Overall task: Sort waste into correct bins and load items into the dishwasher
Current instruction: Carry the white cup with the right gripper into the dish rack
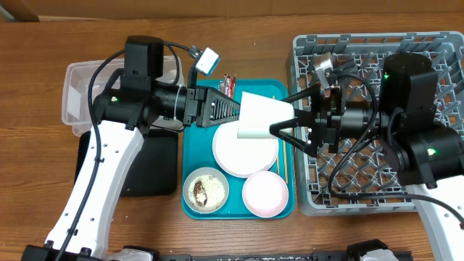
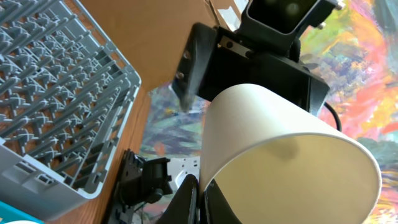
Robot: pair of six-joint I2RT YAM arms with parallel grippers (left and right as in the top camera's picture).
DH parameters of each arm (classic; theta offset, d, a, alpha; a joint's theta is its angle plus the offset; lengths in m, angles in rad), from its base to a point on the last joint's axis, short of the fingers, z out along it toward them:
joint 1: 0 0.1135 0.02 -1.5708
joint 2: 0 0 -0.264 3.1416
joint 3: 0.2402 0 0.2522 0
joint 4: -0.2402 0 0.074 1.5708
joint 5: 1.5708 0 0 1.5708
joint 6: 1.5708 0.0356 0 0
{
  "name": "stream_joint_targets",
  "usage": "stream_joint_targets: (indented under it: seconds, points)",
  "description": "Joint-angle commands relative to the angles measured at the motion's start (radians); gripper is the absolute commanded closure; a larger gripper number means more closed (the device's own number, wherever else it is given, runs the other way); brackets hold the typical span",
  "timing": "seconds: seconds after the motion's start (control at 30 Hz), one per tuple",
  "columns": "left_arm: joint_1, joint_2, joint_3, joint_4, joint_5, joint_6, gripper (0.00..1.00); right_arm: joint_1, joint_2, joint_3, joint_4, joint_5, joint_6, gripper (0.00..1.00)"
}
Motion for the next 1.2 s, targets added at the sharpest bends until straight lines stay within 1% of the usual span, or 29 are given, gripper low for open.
stream_joint_targets:
  seconds: [0.0,0.1,0.13,0.17,0.2,0.23,0.27,0.3,0.37,0.43,0.6,0.7,0.77,0.87,1.0,1.1,1.13,1.17]
  points:
    - [-0.024,0.008,0.003,0.008,0.006,0.004,0.96,0.031,-0.006,0.029,0.016,-0.033,0.002,0.23]
    - [-0.024,0.008,0.003,0.010,-0.013,0.004,0.96,0.045,-0.006,0.029,0.016,-0.032,0.002,0.38]
    - [-0.024,0.008,0.003,0.009,-0.020,0.004,0.96,0.045,-0.006,0.029,0.015,-0.031,0.002,0.39]
    - [-0.024,0.008,0.003,0.010,-0.023,0.003,0.92,0.045,-0.006,0.029,0.015,-0.031,0.002,0.40]
    - [-0.024,0.008,0.003,0.011,-0.024,0.004,0.81,0.043,-0.006,0.029,0.014,-0.025,0.002,0.40]
    - [-0.024,0.008,0.003,0.011,-0.027,0.004,0.64,0.039,-0.009,0.029,0.013,-0.012,0.002,0.40]
    - [-0.024,0.008,0.003,0.011,-0.031,0.003,0.55,0.034,-0.011,0.029,0.007,0.006,0.002,0.40]
    - [-0.023,0.008,0.003,0.012,-0.041,0.002,0.40,0.027,-0.016,0.029,-0.002,0.035,0.002,0.40]
    - [-0.022,0.008,0.003,0.011,-0.056,-0.008,0.00,0.010,-0.027,0.029,-0.028,0.108,0.002,0.40]
    - [-0.016,0.008,0.003,0.011,-0.074,-0.008,0.00,-0.016,-0.047,0.029,-0.064,0.206,0.003,0.40]
    - [0.048,0.008,0.003,0.011,-0.090,-0.011,0.00,-0.120,-0.113,0.029,-0.158,0.442,0.079,0.40]
    - [0.107,0.007,0.003,0.011,-0.090,-0.070,0.00,-0.176,-0.141,0.029,-0.237,0.616,0.115,0.40]
    - [0.129,0.003,0.003,0.011,-0.090,-0.080,0.00,-0.187,-0.139,0.029,-0.301,0.704,0.133,0.40]
    - [0.133,-0.016,0.004,0.011,-0.126,-0.079,0.00,-0.178,-0.111,0.029,-0.391,0.771,0.141,0.40]
    - [0.133,-0.071,0.005,0.011,-0.232,-0.080,0.00,-0.177,-0.049,0.029,-0.510,0.909,0.198,0.40]
    - [0.133,-0.122,0.005,0.011,-0.354,-0.083,0.00,-0.177,0.013,0.029,-0.577,0.916,0.216,0.41]
    - [0.132,-0.151,0.005,0.010,-0.425,-0.083,0.00,-0.176,0.046,0.029,-0.612,0.916,0.216,0.41]
    - [0.132,-0.167,0.005,0.006,-0.465,-0.083,0.00,-0.176,0.068,0.029,-0.635,0.920,0.216,0.42]
